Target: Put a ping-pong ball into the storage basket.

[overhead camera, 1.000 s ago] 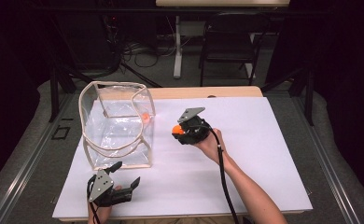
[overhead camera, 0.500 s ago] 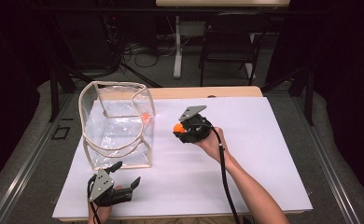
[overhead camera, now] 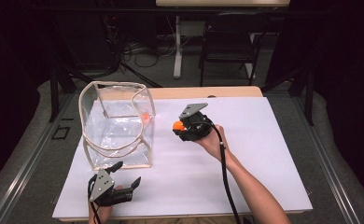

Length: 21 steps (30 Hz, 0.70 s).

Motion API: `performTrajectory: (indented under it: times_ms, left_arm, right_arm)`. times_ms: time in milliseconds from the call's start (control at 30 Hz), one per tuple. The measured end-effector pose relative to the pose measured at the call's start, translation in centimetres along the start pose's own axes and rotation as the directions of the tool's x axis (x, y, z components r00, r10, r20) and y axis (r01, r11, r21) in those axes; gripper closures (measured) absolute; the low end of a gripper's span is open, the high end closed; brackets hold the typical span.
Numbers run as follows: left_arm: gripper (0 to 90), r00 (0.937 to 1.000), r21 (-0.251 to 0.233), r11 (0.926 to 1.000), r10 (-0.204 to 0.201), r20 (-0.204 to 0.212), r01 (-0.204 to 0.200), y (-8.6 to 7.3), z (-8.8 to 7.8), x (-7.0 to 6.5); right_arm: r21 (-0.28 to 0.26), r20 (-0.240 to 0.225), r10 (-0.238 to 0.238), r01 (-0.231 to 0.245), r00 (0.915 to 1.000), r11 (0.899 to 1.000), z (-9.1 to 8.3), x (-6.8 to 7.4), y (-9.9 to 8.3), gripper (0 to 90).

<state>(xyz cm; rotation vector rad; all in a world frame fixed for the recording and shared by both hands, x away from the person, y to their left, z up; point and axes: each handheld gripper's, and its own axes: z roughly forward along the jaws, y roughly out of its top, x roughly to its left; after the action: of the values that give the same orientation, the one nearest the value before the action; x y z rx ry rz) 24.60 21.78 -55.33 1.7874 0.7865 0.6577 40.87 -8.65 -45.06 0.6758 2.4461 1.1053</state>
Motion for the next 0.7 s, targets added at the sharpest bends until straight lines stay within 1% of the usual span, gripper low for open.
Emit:
performTrajectory:
  times_ms: [100, 233, 267, 367, 400, 500, 533, 600, 700]
  left_arm:
    - [15.6, 1.0, 0.001, 1.0, 0.004, 0.003, -0.004, 0.0, 0.0, 0.0]
    - [15.6, 0.9999, -0.002, 0.9999, 0.011, 0.001, -0.011, 0.1, -0.1, -0.1]
    - [15.6, 1.0, -0.002, 1.0, 0.009, 0.002, -0.009, 0.1, -0.1, -0.1]
    - [15.6, 1.0, -0.001, 1.0, 0.002, -0.001, -0.002, 0.0, 0.0, 0.0]
    - [15.6, 1.0, -0.002, 1.0, 0.005, -0.002, -0.005, 0.0, -0.1, 0.0]
    - [15.5, 1.0, -0.003, 1.0, 0.003, -0.005, -0.003, 0.0, -0.1, 0.1]
    - [15.5, 1.0, -0.001, 1.0, 0.003, -0.003, -0.003, 0.0, 0.0, 0.1]
    - [15.5, 1.0, 0.0, 1.0, 0.009, 0.0, -0.009, 0.1, -0.1, 0.0]
    - [15.5, 1.0, 0.003, 1.0, 0.005, -0.001, -0.005, 0.0, 0.0, 0.1]
  right_arm:
    - [0.005, 0.001, -0.011, 0.011, 0.9999, 1.0, -0.1, 0.0, 0.2, 50.6]
    - [0.01, 0.003, -0.001, 0.001, 1.0, 1.0, -0.1, -0.2, 0.4, 50.6]
    - [0.009, 0.005, -0.007, 0.007, 1.0, 1.0, -0.2, -0.2, 0.5, 50.6]
    - [0.002, 0.001, -0.002, 0.002, 1.0, 1.0, -0.4, -0.2, 0.7, 50.6]
    - [0.003, -0.001, 0.0, 0.0, 1.0, 1.0, -0.4, -0.2, 0.8, 50.6]
    - [-0.001, 0.004, -0.015, 0.015, 0.9999, 1.0, -0.6, -0.1, 1.2, 50.6]
    - [-0.002, 0.003, -0.008, 0.008, 1.0, 1.0, -0.7, -0.1, 1.3, 50.6]
    - [-0.006, 0.006, -0.012, 0.012, 0.9999, 1.0, -0.7, 0.0, 1.5, 50.6]
    - [-0.013, 0.007, -0.024, 0.024, 0.9997, 1.0, -0.9, 0.0, 1.7, 50.6]
